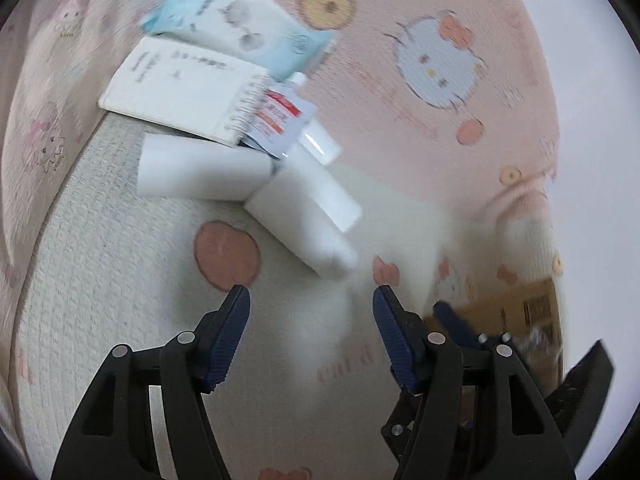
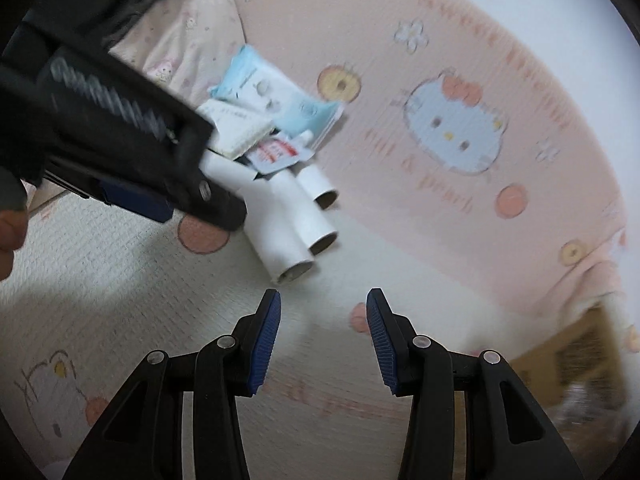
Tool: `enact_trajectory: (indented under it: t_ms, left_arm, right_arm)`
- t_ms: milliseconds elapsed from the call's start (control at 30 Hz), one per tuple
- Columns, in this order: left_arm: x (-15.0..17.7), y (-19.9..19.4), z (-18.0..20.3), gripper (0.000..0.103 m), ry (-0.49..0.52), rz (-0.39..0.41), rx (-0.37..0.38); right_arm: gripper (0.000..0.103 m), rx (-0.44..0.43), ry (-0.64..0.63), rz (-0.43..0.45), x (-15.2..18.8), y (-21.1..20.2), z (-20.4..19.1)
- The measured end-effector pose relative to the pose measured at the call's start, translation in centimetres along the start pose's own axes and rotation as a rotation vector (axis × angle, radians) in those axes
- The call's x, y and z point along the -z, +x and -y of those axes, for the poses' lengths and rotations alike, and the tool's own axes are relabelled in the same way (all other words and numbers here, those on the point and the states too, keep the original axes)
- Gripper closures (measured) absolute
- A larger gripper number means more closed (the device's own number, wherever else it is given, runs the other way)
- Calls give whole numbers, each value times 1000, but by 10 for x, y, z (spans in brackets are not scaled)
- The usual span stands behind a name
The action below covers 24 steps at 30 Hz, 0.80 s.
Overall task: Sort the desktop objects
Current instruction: 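Move both grippers to a white paper tube lying on the sheet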
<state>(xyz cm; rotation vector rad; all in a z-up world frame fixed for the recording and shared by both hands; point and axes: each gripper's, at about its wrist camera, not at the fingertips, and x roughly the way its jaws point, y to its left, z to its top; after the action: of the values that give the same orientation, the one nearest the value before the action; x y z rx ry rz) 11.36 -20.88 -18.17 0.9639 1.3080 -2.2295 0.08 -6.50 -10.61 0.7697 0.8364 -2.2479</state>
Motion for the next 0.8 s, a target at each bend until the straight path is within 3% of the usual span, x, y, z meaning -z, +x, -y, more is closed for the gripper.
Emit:
enact_trajectory:
  t_ms: [200, 367, 633, 800]
  left_arm:
    - [-28, 14, -8, 35, 38, 6, -33]
    - [-50, 30, -13, 35, 59, 10, -53]
    - [-72, 40, -17, 35, 40, 34, -51]
    - [-75, 44, -10, 35, 45, -7, -49]
  right_arm:
    - [61, -59, 110, -97, -8, 36, 14]
    - [61, -217, 279, -132, -12, 52, 29]
    - [61, -282, 401, -194, -14, 75, 36]
    - [61, -350, 531, -225, -4, 84, 49]
